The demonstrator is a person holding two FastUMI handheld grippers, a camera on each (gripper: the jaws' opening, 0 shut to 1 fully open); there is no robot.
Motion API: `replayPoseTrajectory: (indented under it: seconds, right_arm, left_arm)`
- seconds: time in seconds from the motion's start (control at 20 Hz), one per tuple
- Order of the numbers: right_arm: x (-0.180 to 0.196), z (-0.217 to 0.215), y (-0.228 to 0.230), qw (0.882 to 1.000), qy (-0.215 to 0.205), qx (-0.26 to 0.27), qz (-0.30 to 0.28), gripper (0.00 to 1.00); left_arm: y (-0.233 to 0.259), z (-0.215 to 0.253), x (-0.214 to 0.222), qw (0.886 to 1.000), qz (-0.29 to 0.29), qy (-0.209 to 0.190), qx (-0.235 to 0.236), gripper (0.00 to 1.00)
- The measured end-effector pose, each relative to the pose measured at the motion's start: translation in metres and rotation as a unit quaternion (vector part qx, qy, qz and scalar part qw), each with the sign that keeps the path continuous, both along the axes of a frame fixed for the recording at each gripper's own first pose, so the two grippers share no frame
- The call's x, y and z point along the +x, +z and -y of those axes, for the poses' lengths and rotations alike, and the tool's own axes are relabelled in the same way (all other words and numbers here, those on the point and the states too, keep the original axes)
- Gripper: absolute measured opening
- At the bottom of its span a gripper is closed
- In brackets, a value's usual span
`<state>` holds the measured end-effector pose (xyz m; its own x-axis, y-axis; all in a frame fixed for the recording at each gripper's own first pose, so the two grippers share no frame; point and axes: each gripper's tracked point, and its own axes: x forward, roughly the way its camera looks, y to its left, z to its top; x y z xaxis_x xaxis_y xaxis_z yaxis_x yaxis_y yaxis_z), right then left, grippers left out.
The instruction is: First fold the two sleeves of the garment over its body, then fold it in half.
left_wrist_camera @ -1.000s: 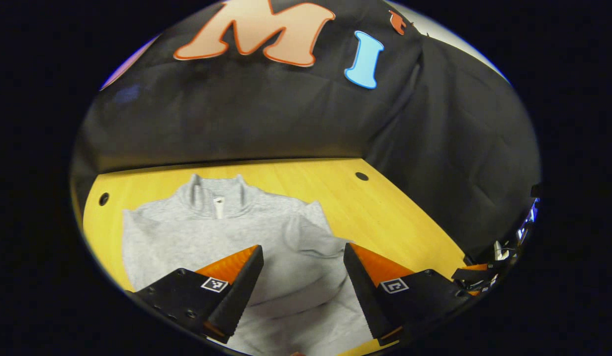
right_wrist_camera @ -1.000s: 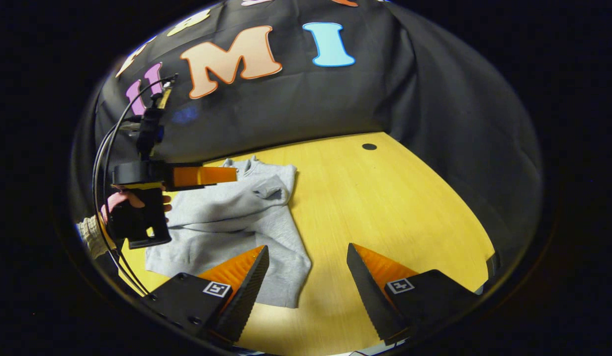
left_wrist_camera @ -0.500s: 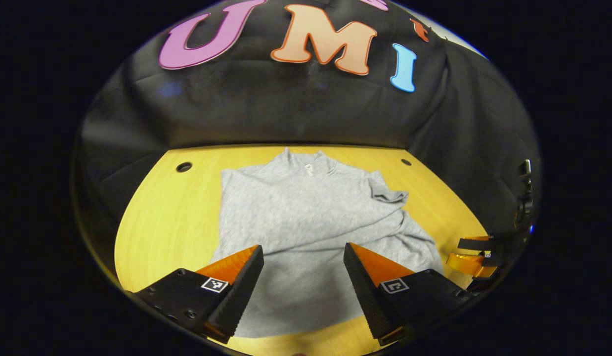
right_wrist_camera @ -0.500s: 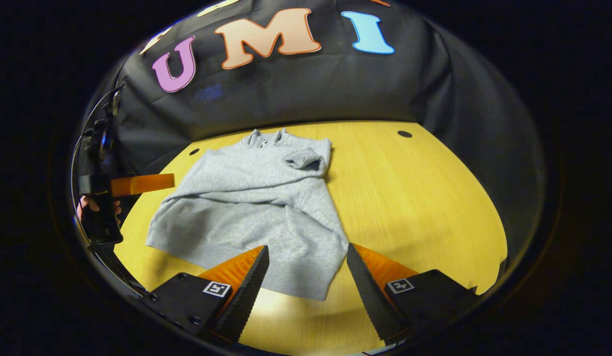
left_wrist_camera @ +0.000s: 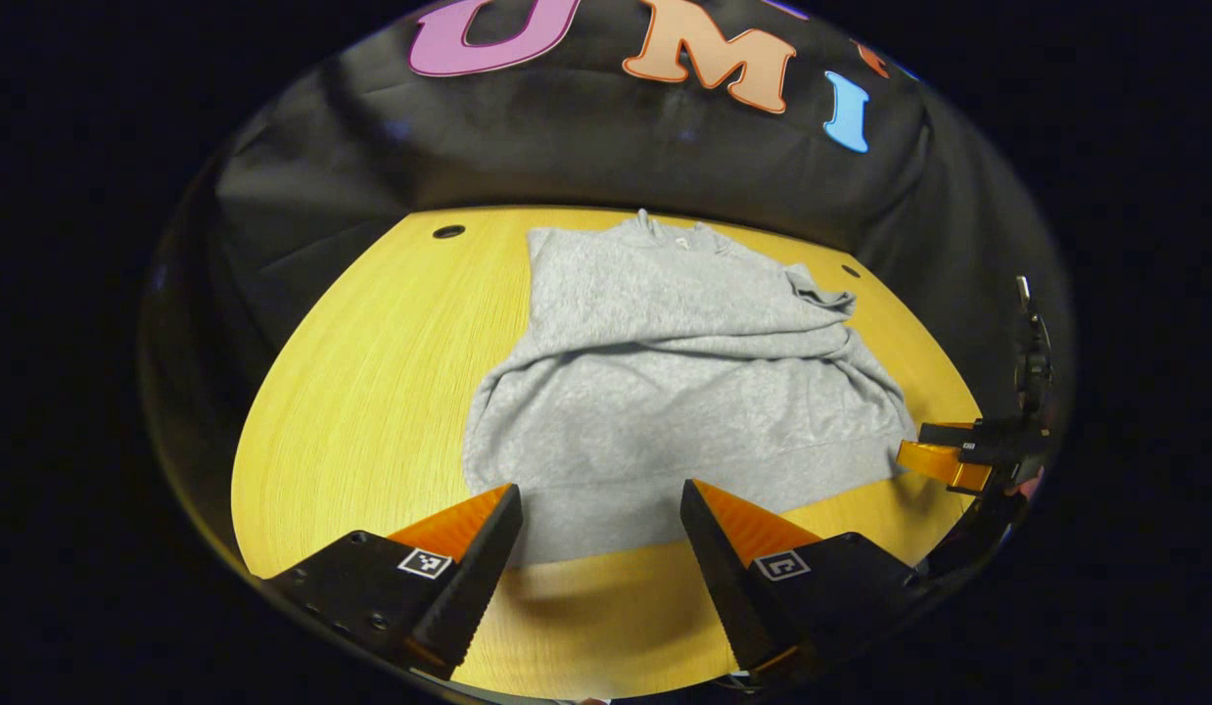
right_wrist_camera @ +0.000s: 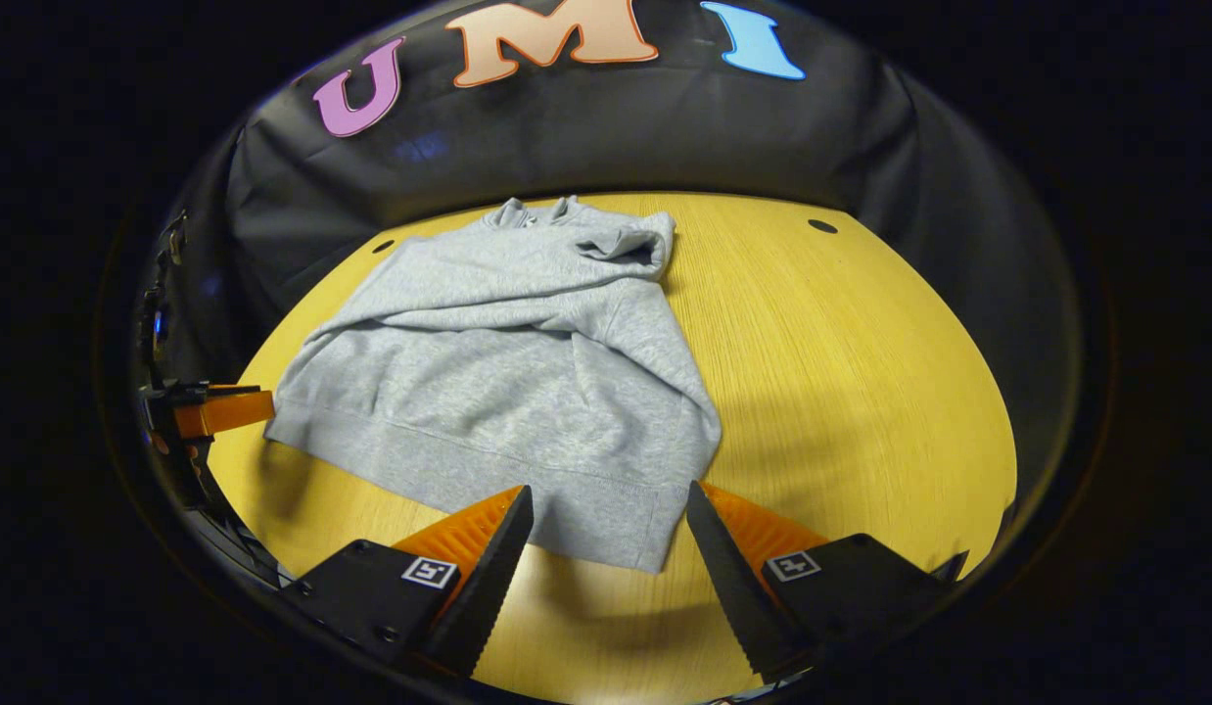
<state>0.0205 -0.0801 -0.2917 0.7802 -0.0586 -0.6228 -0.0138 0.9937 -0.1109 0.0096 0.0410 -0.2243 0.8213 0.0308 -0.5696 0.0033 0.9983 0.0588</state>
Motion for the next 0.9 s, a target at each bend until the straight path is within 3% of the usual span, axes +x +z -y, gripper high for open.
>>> replayPoseTrajectory:
  seconds: [0.05, 0.3, 0.35, 0.4, 0.6, 0.75, 0.85, 0.9]
  right_arm:
    - [0.0, 0.001, -0.004, 1.0, -0.001, -0.003, -0.006, 0.95]
    - [-0.005, 0.0, -0.009, 1.0, 0.005, -0.018, -0.019, 0.99]
    - [-0.006, -0.001, -0.01, 1.0, 0.004, -0.017, -0.02, 0.95]
    - [-0.006, 0.0, -0.01, 1.0, 0.003, -0.016, -0.021, 0.99]
    - [-0.008, 0.001, -0.009, 1.0, -0.001, -0.017, -0.023, 0.96]
    - [-0.007, -0.001, -0.01, 1.0, -0.001, -0.017, -0.026, 0.92]
    - [-0.006, -0.002, -0.01, 0.999, 0.001, -0.018, -0.029, 0.76]
    - [-0.004, -0.004, -0.011, 0.999, 0.002, -0.017, -0.032, 0.75]
  left_arm:
    - [-0.006, -0.001, -0.002, 1.0, -0.005, 0.004, -0.001, 0.95]
    - [-0.024, -0.009, -0.005, 1.0, -0.018, 0.02, 0.0, 0.95]
    - [-0.025, -0.012, -0.006, 1.0, -0.02, 0.023, 0.001, 0.95]
    - [-0.024, -0.013, -0.005, 1.0, -0.017, 0.024, 0.003, 0.94]
    - [-0.029, -0.013, -0.004, 1.0, -0.01, 0.02, 0.01, 0.92]
    - [-0.032, -0.02, -0.004, 0.999, -0.014, 0.029, 0.036, 0.84]
    - [-0.031, -0.02, -0.003, 0.999, -0.011, 0.03, 0.039, 0.73]
    - [-0.031, -0.022, -0.002, 0.999, -0.008, 0.032, 0.035, 0.68]
